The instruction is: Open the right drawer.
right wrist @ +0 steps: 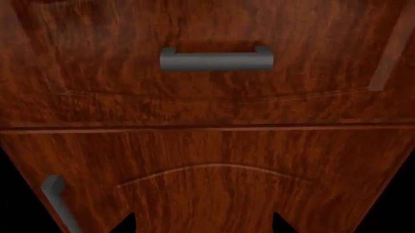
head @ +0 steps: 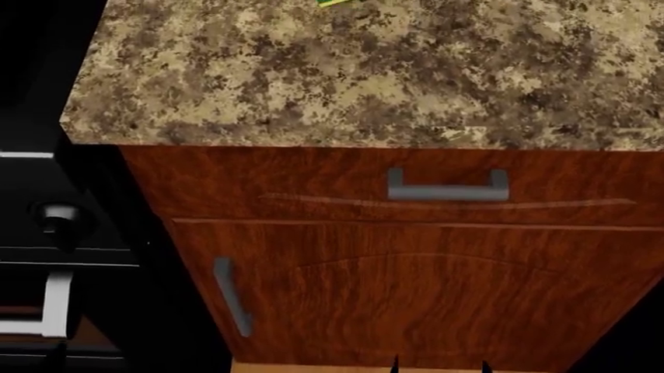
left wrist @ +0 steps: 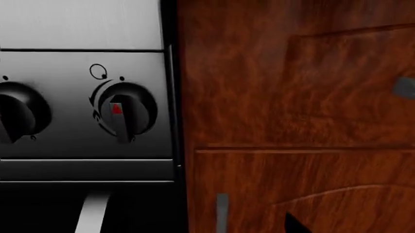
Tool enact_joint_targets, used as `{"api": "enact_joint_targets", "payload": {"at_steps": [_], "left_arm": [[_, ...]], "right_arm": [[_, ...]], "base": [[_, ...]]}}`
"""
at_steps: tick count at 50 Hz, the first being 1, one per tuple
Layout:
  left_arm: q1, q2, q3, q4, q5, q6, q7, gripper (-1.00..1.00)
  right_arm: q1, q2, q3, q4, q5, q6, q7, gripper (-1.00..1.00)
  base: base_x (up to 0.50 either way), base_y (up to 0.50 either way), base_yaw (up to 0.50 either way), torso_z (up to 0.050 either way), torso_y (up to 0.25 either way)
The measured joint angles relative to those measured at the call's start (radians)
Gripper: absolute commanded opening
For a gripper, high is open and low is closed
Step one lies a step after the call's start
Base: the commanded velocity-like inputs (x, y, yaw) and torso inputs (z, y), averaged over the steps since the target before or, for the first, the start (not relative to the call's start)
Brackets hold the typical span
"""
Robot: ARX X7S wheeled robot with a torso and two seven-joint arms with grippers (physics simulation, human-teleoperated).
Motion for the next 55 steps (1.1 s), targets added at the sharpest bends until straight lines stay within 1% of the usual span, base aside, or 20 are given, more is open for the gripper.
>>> {"api": "enact_joint_targets", "payload": {"at_steps": [18, 41, 55], "left_arm": [[-0.003, -0.004, 0.004, -0.001, -0.008, 0.001, -0.008, 1.0], [-0.005, -0.009, 0.008, -0.002, -0.019, 0.004, -0.016, 1.0], [-0.006, -0.011, 0.008, -0.005, -0.026, 0.006, -0.025, 1.0]], "right_arm": [[0.001, 0.005, -0.008, 0.003, 0.006, -0.002, 0.006, 1.0], [0.012, 0.005, -0.014, 0.035, -0.006, -0.021, 0.026, 1.0], [0.002, 0.025, -0.028, -0.035, -0.078, 0.045, 0.096, 1.0]], "base": [[0.17, 0.0, 0.0, 0.0, 0.0], [0.01, 0.0, 0.0, 0.0, 0.0], [0.0, 0.0, 0.0, 0.0, 0.0]]}}
